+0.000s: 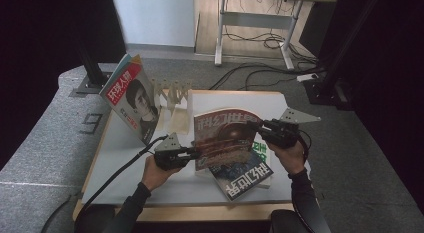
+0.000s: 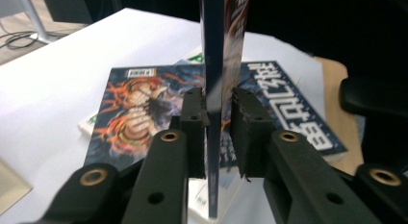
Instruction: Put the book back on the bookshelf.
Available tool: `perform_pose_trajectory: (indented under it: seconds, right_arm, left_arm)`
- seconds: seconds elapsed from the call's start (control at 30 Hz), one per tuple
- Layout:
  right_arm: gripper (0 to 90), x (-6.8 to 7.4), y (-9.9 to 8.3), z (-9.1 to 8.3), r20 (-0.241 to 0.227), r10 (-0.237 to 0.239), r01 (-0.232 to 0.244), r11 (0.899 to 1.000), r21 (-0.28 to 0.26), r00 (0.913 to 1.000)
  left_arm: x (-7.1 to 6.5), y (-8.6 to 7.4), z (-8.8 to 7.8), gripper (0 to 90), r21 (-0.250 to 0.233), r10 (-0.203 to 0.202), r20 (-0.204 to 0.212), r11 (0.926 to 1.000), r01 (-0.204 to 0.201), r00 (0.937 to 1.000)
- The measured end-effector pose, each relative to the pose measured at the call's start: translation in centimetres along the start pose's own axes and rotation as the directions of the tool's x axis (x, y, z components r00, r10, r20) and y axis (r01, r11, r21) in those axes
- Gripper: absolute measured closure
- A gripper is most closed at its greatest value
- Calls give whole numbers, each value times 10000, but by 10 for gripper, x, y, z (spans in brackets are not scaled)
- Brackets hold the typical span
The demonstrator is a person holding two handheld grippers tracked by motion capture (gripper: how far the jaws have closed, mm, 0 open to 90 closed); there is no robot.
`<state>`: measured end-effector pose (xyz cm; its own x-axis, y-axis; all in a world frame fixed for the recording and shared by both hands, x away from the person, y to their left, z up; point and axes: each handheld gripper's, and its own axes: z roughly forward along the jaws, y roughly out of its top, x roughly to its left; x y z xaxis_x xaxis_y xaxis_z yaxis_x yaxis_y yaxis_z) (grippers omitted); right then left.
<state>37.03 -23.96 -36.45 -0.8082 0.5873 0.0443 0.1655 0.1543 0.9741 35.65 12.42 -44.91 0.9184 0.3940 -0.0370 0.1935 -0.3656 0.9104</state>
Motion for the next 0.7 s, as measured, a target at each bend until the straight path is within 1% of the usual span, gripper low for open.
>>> perform_pose_trajectory:
  seconds: [0.03,0.1,0.17,0.27,0.33,0.47,0.57,0.6,0.63,0.7]
  right_arm:
    - [752,0,0,0,8,-7,7,10000,4,10000]
    - [752,0,0,1,35,14,-14,10000,-9,10000]
    - [752,-1,-1,0,-6,86,-86,10000,-48,10000]
    - [752,-1,-1,0,-68,153,-154,9998,-80,9999]
    - [751,-2,-1,0,-81,171,-172,9998,-91,9998]
    - [745,-2,-2,0,-99,182,-183,9998,-106,9998]
    - [728,-3,-3,0,-105,216,-218,9997,-133,9997]
    - [718,-3,-3,0,-94,222,-223,9997,-111,9997]
    - [708,-3,-4,0,-58,226,-226,9997,-94,9997]
    - [685,-3,-5,0,17,201,-201,9998,-22,9998]
  left_arm:
    - [0,3,1,741,11,-5,74,10000,5,10000]
    - [0,8,4,735,177,95,3,9998,-95,10000]
    - [1,12,7,735,328,63,34,9994,-64,10000]
    - [1,18,10,727,346,71,71,9994,-73,9999]
    - [1,23,12,723,382,168,-18,9991,-167,9999]
    - [3,34,11,724,229,119,-9,9997,-119,9999]
    - [3,44,8,729,37,177,-55,9998,-177,9998]
    - [3,46,6,741,-21,265,-133,9996,-265,9996]
    - [3,49,4,771,-36,349,-214,9994,-350,9992]
    - [4,53,2,799,49,333,-210,9994,-333,9992]
